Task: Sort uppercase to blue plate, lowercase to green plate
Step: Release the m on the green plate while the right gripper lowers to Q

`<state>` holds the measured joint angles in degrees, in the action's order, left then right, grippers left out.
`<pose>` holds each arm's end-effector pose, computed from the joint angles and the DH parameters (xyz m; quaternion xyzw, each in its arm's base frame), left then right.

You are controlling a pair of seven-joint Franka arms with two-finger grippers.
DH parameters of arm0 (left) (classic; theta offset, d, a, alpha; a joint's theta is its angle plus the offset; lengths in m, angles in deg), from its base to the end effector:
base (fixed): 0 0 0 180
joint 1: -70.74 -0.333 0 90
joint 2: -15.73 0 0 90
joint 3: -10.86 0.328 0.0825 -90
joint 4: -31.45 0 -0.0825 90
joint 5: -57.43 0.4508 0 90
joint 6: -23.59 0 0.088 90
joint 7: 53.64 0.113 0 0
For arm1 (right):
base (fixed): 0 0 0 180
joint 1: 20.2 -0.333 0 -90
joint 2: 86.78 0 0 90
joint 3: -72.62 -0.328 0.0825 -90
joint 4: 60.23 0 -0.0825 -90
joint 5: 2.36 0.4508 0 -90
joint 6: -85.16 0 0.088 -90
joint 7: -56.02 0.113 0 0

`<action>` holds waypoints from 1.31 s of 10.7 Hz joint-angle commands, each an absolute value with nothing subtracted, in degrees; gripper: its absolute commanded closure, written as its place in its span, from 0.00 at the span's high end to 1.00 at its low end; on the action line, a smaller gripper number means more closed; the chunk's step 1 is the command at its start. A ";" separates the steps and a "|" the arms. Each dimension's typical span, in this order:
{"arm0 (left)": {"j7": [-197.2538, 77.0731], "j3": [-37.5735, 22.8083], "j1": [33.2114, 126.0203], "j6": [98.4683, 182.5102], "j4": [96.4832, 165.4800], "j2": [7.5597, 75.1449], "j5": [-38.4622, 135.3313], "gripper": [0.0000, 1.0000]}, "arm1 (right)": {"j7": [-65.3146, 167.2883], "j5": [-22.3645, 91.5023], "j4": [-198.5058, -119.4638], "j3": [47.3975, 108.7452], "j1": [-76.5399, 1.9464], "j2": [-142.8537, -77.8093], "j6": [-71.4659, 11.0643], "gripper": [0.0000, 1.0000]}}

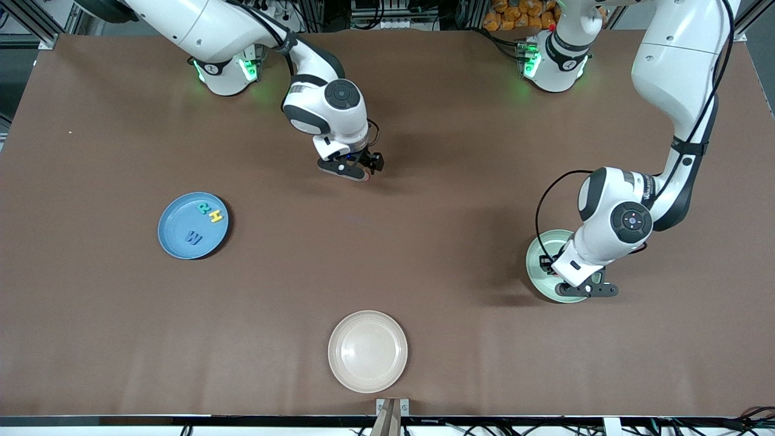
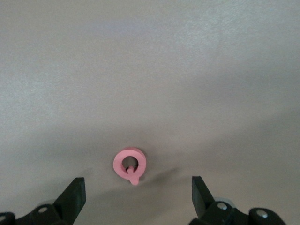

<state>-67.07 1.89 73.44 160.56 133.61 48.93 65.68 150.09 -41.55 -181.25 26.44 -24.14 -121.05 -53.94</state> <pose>0.7030 -0.1371 0.1935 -0.9995 0.0230 -0.0201 0.0033 0.3812 0.4793 0.1576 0.9881 -0.1538 0.0026 0.0034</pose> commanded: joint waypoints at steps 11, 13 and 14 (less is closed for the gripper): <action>-67.79 2.59 73.47 151.77 125.34 46.14 64.46 1.00 | 159.47 -52.81 -177.83 27.44 -26.08 -128.00 -54.85 1.00; -67.61 2.59 73.38 147.27 122.60 45.27 64.37 1.00 | 159.47 -52.81 -177.21 28.50 -26.79 -128.35 -54.85 1.00; -67.61 2.59 73.38 146.64 122.33 44.39 64.11 1.00 | 159.47 -52.81 -177.21 28.59 -26.88 -128.44 -54.85 1.00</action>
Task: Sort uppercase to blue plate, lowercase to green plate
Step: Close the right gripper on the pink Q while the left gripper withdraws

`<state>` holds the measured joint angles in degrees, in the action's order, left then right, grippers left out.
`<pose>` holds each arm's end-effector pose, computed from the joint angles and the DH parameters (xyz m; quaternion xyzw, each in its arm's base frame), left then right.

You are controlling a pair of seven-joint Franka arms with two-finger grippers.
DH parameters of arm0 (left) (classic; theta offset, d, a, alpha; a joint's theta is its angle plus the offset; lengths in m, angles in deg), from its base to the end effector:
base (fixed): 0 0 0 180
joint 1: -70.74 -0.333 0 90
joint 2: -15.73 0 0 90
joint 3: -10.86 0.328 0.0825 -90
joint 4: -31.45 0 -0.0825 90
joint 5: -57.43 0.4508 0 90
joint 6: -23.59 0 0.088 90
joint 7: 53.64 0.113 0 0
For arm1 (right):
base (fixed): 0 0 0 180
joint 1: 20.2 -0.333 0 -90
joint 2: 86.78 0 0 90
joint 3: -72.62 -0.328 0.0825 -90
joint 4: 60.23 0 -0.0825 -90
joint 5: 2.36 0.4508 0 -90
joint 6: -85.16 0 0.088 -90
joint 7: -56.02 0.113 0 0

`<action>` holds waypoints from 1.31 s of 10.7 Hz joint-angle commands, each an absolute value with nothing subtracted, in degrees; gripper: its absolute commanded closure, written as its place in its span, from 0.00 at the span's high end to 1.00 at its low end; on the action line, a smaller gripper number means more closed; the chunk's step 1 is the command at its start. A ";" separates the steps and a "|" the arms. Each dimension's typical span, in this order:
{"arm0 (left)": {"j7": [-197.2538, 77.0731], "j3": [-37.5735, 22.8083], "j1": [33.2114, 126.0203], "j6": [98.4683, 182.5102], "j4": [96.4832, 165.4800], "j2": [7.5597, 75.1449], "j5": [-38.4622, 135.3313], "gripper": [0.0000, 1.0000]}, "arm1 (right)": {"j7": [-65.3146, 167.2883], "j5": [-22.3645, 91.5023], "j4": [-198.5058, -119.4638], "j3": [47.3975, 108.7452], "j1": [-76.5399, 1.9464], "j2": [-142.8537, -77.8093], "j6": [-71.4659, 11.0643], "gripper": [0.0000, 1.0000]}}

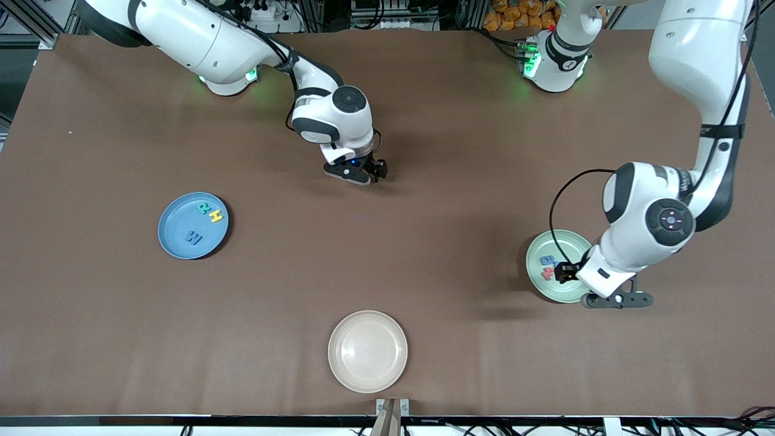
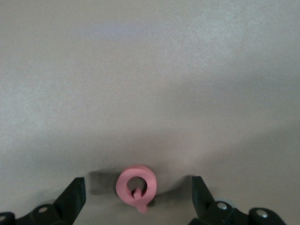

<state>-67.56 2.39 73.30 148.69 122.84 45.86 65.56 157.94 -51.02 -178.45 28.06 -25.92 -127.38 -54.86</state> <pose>0.7480 -0.1265 0.3062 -0.9991 0.0025 -0.0388 0.0147 0.3793 0.4888 0.1217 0.9861 -0.1651 0.0181 0.0007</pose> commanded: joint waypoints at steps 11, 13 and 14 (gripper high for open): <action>-67.44 2.07 72.24 128.54 114.86 35.08 63.76 1.00 | 162.63 -52.90 -177.30 28.15 -24.96 -126.87 -54.15 0.00; -67.44 2.33 72.15 124.68 112.84 33.75 63.14 1.00 | 162.46 -52.81 -176.07 28.06 -21.88 -123.54 -53.71 0.00; -67.53 2.24 72.23 123.62 112.22 33.23 63.14 1.00 | 162.28 -52.81 -175.81 27.97 -19.61 -122.21 -53.28 0.00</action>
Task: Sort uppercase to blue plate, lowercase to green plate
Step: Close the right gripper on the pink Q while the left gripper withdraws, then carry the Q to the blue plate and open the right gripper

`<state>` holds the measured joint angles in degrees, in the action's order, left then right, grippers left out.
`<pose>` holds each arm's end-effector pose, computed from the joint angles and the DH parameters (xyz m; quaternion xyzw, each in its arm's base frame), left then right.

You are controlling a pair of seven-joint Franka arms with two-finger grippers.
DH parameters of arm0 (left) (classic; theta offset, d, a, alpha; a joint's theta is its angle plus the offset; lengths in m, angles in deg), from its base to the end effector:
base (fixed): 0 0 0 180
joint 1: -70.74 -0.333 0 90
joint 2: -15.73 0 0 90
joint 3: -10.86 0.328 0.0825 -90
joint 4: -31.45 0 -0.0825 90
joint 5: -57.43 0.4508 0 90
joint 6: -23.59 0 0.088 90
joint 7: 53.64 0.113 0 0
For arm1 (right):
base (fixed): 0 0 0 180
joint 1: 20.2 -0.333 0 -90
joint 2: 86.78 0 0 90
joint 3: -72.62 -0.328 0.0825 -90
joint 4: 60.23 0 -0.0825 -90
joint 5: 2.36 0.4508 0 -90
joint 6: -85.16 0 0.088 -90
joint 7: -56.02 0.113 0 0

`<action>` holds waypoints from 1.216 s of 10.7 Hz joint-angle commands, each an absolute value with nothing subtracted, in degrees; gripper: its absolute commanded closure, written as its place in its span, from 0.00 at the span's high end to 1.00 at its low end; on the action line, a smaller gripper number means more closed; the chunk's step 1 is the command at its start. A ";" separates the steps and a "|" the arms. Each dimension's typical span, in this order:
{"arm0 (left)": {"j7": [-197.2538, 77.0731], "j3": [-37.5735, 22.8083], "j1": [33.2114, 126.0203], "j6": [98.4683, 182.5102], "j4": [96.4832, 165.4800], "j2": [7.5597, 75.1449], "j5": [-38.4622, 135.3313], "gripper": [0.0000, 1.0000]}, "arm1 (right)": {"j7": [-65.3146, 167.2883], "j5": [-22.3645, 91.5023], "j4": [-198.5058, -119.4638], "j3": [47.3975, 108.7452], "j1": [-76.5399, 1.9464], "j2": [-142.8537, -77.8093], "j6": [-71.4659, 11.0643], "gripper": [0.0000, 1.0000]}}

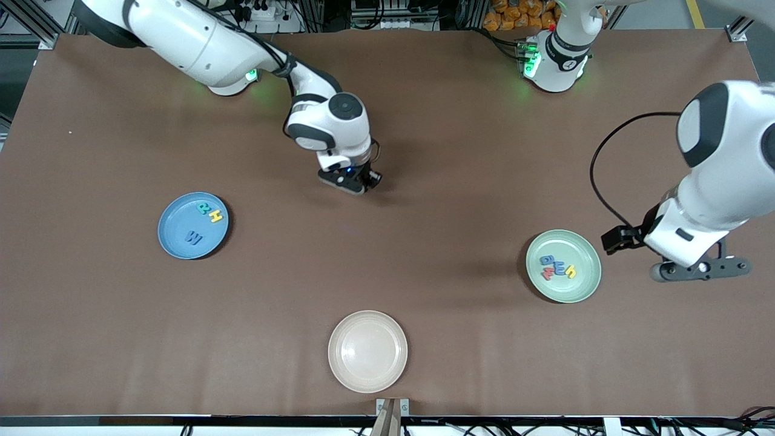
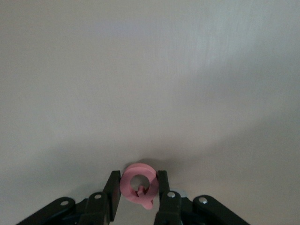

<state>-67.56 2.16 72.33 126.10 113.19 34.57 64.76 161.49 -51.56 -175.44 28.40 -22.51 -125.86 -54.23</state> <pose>0.7262 -0.1053 0.5077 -0.9988 -0.0234 -0.0263 0.0336 0.4394 0.4699 0.1488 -0.9706 0.2353 -0.0490 0.0138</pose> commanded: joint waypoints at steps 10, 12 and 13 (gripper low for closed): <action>-67.97 2.24 72.24 112.10 107.91 32.69 60.50 1.00 | 132.07 -51.76 -175.89 24.55 -0.78 -116.14 -20.36 0.00; -67.88 2.76 71.89 111.04 107.82 32.43 59.46 1.00 | 130.12 -52.02 -175.37 24.90 -0.51 -115.26 -14.27 0.00; -67.96 3.20 70.75 110.78 107.82 31.82 57.79 1.00 | 128.89 -52.55 -174.14 25.07 -0.16 -115.26 -11.29 0.00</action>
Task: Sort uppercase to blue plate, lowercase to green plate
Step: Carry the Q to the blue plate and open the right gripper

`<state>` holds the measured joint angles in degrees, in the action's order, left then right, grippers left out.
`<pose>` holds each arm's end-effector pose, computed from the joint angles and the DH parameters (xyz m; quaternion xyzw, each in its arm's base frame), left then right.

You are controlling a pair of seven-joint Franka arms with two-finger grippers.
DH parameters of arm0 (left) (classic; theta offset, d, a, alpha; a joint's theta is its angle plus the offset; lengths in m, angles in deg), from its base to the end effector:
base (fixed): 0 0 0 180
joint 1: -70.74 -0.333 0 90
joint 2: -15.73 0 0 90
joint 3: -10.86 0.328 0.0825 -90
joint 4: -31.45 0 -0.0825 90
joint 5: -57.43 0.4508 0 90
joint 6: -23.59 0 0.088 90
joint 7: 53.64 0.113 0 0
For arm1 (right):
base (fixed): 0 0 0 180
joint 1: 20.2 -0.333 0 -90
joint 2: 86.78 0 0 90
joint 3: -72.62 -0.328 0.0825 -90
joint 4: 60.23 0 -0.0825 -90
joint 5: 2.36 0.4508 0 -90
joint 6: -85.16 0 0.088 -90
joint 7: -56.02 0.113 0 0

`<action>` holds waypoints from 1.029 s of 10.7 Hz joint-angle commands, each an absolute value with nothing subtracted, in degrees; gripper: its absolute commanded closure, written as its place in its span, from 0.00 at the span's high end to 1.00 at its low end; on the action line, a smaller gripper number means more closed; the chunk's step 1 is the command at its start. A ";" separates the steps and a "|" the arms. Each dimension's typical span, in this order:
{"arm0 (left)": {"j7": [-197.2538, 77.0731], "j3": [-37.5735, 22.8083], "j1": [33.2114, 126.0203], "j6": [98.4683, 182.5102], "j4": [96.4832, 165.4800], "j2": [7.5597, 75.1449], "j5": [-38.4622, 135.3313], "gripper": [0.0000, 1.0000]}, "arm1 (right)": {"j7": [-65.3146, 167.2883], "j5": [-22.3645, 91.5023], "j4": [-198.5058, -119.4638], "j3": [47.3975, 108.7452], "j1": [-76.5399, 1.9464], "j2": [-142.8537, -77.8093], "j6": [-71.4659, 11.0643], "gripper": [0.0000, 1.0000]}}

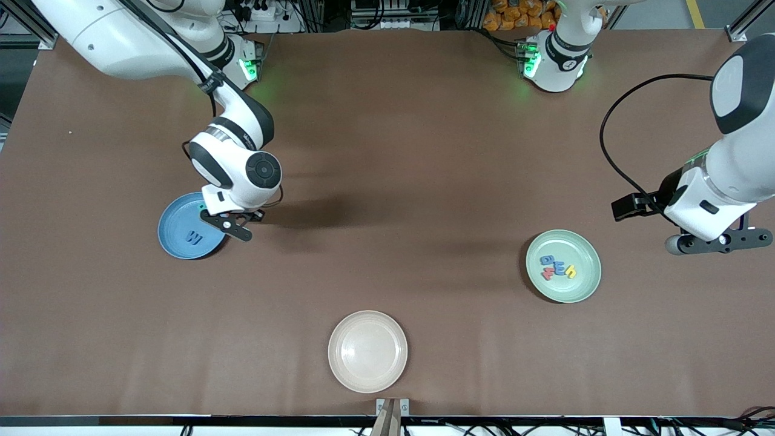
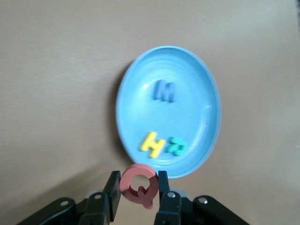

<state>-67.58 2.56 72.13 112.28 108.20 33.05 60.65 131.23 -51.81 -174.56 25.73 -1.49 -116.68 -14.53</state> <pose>0.7015 -0.0990 0.5529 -0.9982 -0.0387 0.0431 0.0156 0.5584 0.2187 0.2038 0.9325 -0.1762 -0.0003 0.3153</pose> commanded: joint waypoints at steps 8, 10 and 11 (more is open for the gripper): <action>-70.76 3.21 70.30 104.99 108.52 23.47 58.04 1.00 | 125.97 -52.83 -167.01 32.63 5.03 -118.58 -11.79 0.95; -71.65 2.51 70.48 104.02 108.53 23.20 57.95 1.00 | 126.07 -48.01 -166.58 32.63 4.68 -119.91 -12.75 1.00; -72.01 2.07 70.56 103.75 108.96 23.29 58.04 1.00 | 126.07 -46.85 -166.31 32.63 5.02 -119.91 -14.06 1.00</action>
<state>-70.59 2.74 70.54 104.37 107.61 23.99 58.75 125.60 -49.14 -167.60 33.35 4.60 -119.28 -13.63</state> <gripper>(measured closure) 0.000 0.247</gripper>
